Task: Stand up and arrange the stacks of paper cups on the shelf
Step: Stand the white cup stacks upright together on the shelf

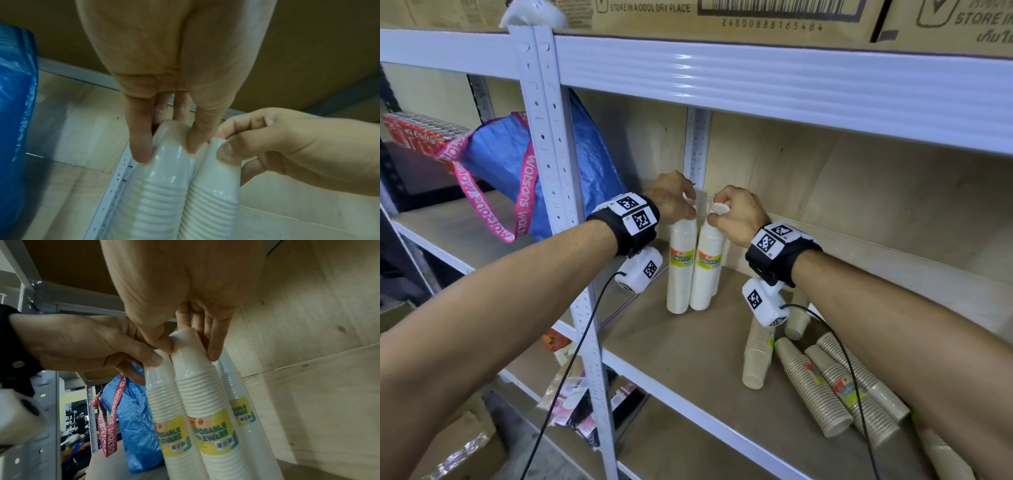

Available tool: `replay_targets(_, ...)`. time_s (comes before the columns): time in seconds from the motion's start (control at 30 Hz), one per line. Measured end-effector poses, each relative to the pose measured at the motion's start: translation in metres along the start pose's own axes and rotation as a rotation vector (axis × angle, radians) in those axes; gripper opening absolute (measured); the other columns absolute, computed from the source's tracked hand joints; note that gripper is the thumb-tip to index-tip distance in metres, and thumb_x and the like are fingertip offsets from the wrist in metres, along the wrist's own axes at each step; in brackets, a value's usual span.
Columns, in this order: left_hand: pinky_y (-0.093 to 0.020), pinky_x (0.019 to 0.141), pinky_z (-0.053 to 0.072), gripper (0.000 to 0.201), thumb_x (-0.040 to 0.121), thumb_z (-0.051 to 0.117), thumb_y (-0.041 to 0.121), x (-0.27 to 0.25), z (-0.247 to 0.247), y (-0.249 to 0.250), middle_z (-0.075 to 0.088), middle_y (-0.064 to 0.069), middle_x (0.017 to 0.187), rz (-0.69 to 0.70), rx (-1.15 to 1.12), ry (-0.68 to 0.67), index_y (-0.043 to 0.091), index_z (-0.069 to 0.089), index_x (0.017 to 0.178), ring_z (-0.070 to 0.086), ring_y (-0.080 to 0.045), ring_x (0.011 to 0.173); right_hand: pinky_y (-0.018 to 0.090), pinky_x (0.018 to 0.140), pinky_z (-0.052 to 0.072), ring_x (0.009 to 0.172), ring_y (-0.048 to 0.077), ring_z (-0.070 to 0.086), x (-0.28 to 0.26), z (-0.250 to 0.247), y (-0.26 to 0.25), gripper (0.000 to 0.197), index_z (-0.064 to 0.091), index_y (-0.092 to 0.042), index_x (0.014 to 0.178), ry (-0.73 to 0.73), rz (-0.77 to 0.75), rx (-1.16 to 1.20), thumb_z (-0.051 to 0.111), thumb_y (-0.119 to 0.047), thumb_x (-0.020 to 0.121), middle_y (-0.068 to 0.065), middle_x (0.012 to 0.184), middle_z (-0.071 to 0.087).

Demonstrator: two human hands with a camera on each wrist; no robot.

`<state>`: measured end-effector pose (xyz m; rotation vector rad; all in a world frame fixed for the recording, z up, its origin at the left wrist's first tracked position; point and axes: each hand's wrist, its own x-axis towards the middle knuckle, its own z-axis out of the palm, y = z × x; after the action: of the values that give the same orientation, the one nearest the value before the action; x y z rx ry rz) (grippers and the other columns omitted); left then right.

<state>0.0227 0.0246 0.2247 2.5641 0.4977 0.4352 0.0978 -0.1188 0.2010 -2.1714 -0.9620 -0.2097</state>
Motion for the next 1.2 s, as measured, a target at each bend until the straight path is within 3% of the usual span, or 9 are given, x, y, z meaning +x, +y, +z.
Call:
replay_targets(0.2, -0.041, 0.093, 0.055, 0.042, 0.082, 0.075, 0.013, 0.005, 0.008, -0.011, 0.056, -0.008, 0.134, -0.011, -0.045, 0.019, 0.011, 0.065, 0.123, 0.058, -0.028, 0.115, 0.033, 0.080, 0.053, 0.096, 0.024, 0.060, 0.006, 0.015, 0.002, 0.033, 0.063, -0.010, 0.109, -0.013, 0.049, -0.029, 0.071, -0.019, 0.079, 0.007, 0.110, 0.065)
replay_targets(0.5, -0.036, 0.092, 0.052, 0.036, 0.082, 0.076, 0.021, 0.012, 0.011, -0.010, 0.058, -0.004, 0.130, 0.021, -0.029, 0.040, 0.017, 0.067, 0.116, 0.058, -0.026, 0.115, 0.034, 0.083, 0.054, 0.097, 0.025, 0.062, 0.015, 0.020, 0.011, 0.030, 0.066, -0.011, 0.105, 0.005, 0.094, 0.021, 0.073, -0.023, 0.078, 0.005, 0.111, 0.066)
replay_targets(0.7, -0.034, 0.091, 0.052, 0.038, 0.084, 0.074, 0.026, 0.017, -0.001, 0.015, 0.062, -0.005, 0.123, 0.085, -0.018, 0.055, 0.017, 0.066, 0.120, 0.061, -0.022, 0.107, 0.036, 0.091, 0.051, 0.112, 0.026, 0.060, 0.015, 0.010, 0.015, 0.049, 0.059, -0.013, 0.126, -0.050, 0.029, -0.089, 0.070, -0.027, 0.081, 0.007, 0.129, 0.060)
replay_targets(0.83, -0.032, 0.089, 0.053, 0.040, 0.083, 0.073, 0.030, 0.021, -0.004, 0.039, 0.062, -0.001, 0.115, 0.134, -0.049, 0.027, 0.018, 0.065, 0.121, 0.063, -0.020, 0.104, 0.028, 0.081, 0.044, 0.111, 0.026, 0.057, 0.014, -0.014, 0.024, 0.048, 0.057, -0.014, 0.129, -0.036, -0.014, -0.187, 0.068, -0.027, 0.085, 0.010, 0.125, 0.056)
replay_targets(0.97, -0.035, 0.095, 0.051, 0.040, 0.084, 0.072, 0.031, 0.024, 0.005, 0.069, 0.063, -0.006, 0.118, 0.229, -0.061, -0.017, 0.020, 0.065, 0.122, 0.061, -0.021, 0.109, 0.031, 0.090, 0.046, 0.114, 0.026, 0.056, 0.009, -0.054, 0.050, 0.046, 0.057, -0.016, 0.128, -0.021, 0.026, -0.284, 0.067, -0.030, 0.085, 0.009, 0.127, 0.054)
replay_targets(1.2, -0.026, 0.088, 0.049, 0.037, 0.085, 0.071, 0.031, 0.028, 0.054, 0.130, 0.062, -0.003, 0.118, 0.363, -0.057, -0.153, 0.022, 0.065, 0.120, 0.060, -0.018, 0.106, 0.030, 0.091, 0.046, 0.111, 0.021, 0.056, -0.027, -0.136, 0.124, 0.040, 0.060, -0.019, 0.122, -0.037, 0.233, -0.412, 0.068, -0.030, 0.084, 0.004, 0.125, 0.056)
